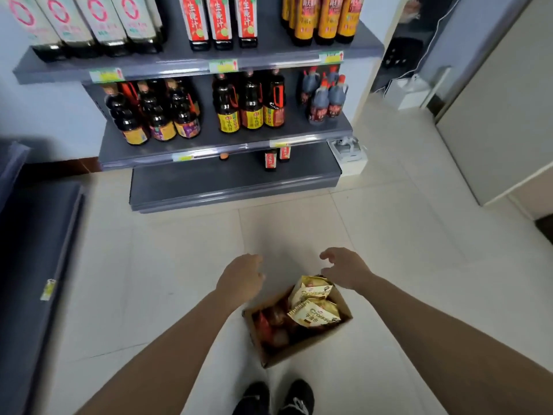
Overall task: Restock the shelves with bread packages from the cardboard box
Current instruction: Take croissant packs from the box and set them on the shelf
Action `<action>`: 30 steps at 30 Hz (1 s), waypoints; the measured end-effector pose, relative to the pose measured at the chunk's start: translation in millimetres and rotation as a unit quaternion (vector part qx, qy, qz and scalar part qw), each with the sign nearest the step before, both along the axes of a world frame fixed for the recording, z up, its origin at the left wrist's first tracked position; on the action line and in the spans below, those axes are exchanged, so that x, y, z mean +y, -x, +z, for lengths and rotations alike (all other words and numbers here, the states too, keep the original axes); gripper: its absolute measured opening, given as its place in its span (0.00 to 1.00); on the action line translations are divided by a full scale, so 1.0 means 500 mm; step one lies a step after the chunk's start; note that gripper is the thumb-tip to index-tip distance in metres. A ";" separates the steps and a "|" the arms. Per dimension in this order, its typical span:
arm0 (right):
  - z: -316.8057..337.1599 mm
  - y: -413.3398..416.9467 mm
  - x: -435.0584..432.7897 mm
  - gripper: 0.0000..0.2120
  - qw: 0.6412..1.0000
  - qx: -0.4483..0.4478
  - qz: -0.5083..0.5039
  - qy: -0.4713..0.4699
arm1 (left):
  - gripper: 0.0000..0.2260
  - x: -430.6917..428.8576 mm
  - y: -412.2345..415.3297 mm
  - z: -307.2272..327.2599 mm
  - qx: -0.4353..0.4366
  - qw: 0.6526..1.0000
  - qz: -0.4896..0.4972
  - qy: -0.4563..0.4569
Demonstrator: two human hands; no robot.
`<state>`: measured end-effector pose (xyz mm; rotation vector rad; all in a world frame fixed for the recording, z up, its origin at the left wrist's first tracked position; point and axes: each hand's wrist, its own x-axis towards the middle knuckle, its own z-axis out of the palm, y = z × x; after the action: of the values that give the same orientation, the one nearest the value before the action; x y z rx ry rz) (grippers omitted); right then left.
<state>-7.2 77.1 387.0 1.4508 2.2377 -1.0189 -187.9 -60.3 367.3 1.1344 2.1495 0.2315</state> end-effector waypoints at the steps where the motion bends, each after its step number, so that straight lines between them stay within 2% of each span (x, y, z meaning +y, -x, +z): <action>1: -0.022 -0.016 0.010 0.19 1.000 -0.007 -0.014 0.006 | 0.21 0.014 -0.013 -0.023 -0.008 1.000 -0.005 0.009; 6: -0.125 -0.080 0.053 0.20 0.997 -0.041 -0.061 0.014 | 0.21 0.080 -0.062 -0.133 -0.022 0.997 -0.055 0.050; 11: -0.244 -0.136 0.082 0.16 0.995 -0.084 -0.051 0.024 | 0.16 0.130 -0.116 -0.237 -0.033 0.992 -0.086 0.090; 14: -0.324 -0.172 0.094 0.18 0.994 -0.094 -0.039 0.043 | 0.15 0.155 -0.151 -0.303 -0.031 0.990 -0.093 0.101; 27: -0.718 -0.292 0.131 0.16 0.985 -0.121 -0.042 0.115 | 0.19 0.214 -0.271 -0.701 -0.022 0.986 -0.089 0.139; 30: -0.811 -0.303 0.133 0.15 0.984 -0.126 -0.046 0.118 | 0.24 0.229 -0.284 -0.792 -0.007 0.986 -0.092 0.139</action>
<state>144.2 143.5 -18.6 1.4959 1.8228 -1.0255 -46.0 54.0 -28.7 1.1514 1.9750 -0.1394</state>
